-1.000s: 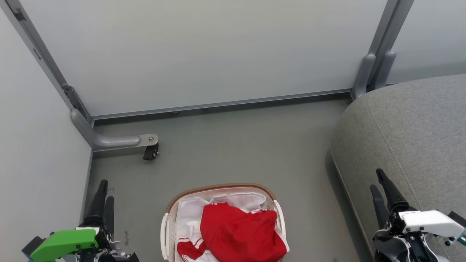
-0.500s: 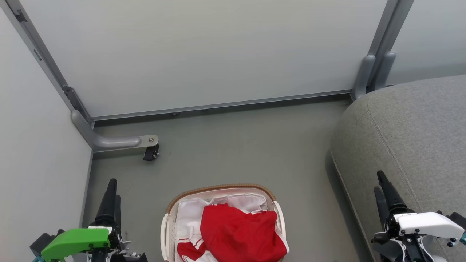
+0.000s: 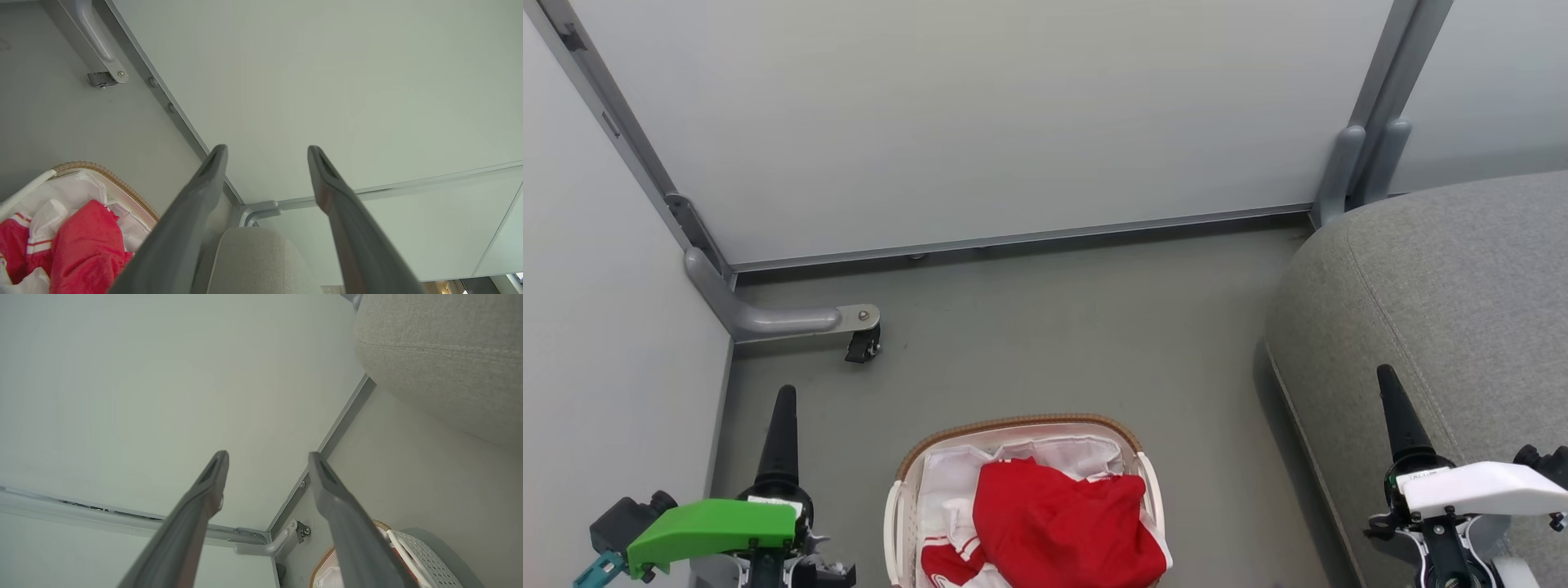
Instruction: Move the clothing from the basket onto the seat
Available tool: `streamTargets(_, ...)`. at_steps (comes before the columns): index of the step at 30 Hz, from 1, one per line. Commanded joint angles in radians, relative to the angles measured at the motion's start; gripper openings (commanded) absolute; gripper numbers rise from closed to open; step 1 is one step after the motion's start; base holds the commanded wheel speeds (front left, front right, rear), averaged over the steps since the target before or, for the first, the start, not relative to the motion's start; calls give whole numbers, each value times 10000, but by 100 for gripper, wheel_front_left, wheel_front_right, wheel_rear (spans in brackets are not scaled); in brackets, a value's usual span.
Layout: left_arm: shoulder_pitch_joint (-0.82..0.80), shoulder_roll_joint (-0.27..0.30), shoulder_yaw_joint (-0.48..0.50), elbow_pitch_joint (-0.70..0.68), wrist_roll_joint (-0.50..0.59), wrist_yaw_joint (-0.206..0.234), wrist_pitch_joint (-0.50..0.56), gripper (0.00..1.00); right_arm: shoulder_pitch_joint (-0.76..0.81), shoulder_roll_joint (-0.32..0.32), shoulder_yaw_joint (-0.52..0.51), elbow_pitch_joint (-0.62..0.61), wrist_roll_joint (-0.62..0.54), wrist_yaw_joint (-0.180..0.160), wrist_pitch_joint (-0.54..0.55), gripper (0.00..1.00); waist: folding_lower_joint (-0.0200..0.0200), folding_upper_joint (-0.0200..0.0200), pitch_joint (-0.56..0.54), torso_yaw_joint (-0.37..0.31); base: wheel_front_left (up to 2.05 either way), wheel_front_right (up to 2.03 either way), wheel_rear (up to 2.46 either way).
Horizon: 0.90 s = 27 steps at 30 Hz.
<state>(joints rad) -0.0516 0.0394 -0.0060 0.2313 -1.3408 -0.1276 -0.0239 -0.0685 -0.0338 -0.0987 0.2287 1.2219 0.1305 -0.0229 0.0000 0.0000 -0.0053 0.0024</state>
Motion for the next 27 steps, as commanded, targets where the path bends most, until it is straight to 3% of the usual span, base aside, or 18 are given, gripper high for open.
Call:
streamTargets(1,-162,60,-54,-200,478,-22,-110,100,24,-91,-15,-250,-440,4,-118,100,0,0,-1,5,0,0,0)
streamTargets(14,-34,76,-278,-510,2850,60,-566,100,178,-110,212,-724,-3088,4,-573,100,0,0,-21,48,0,0,0)
streamTargets(27,110,88,-650,-335,5598,110,-955,100,327,-128,377,-711,-5031,4,-968,100,0,0,-33,100,0,0,0)
